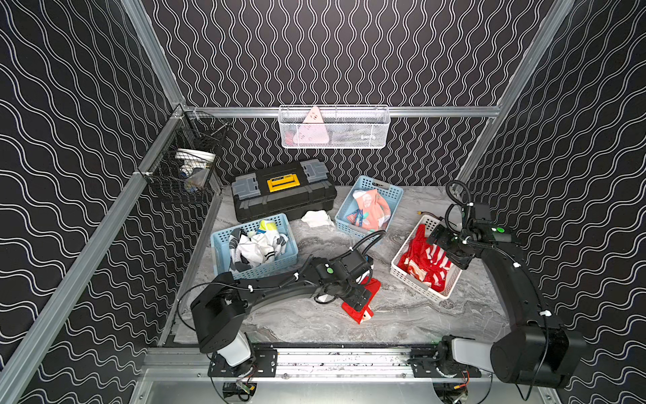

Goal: Sort the socks into the basket by color
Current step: Place the sock in the bin, then pick up the sock at the center of the board.

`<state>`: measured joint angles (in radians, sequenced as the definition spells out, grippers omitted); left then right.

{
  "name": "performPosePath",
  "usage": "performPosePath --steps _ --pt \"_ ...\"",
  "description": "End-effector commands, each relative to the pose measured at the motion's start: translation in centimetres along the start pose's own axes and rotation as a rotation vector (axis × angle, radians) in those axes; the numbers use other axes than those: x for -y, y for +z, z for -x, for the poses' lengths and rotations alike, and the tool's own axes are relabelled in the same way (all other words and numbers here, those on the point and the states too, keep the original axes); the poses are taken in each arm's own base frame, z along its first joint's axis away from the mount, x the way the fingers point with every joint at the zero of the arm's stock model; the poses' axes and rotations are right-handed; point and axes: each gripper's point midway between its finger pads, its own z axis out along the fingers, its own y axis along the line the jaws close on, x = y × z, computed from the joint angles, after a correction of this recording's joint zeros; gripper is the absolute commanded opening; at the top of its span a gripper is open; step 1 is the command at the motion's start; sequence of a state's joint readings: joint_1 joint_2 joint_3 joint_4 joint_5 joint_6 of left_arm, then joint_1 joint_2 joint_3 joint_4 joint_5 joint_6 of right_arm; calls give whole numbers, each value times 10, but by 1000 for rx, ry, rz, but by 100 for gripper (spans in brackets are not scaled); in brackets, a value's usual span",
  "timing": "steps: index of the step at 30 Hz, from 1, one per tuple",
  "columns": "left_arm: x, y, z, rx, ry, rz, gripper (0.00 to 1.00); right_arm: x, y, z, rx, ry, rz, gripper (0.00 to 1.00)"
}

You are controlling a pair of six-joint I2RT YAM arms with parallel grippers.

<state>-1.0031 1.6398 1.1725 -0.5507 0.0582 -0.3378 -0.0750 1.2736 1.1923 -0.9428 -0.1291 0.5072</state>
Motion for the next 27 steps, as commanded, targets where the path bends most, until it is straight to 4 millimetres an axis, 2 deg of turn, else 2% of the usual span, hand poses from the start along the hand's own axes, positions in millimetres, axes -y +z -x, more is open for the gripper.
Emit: performPosePath --steps 1,12,20,23,25,27 --pt "-2 10 3 1 27 48 82 -10 -6 -8 -26 -2 48 96" --pt "-2 53 -24 -93 61 105 83 -20 -11 -12 -32 -11 99 97" --pt "0 75 -42 -130 69 103 73 -24 -15 -11 -28 -13 116 97" --pt "-1 80 -51 -148 70 103 67 -26 -16 -11 -26 -13 122 97" --pt "-2 79 -51 -144 71 112 58 -26 -17 -10 -25 -12 124 97" --pt "-2 77 -49 -135 74 115 44 -27 -17 -10 -26 -12 127 97"
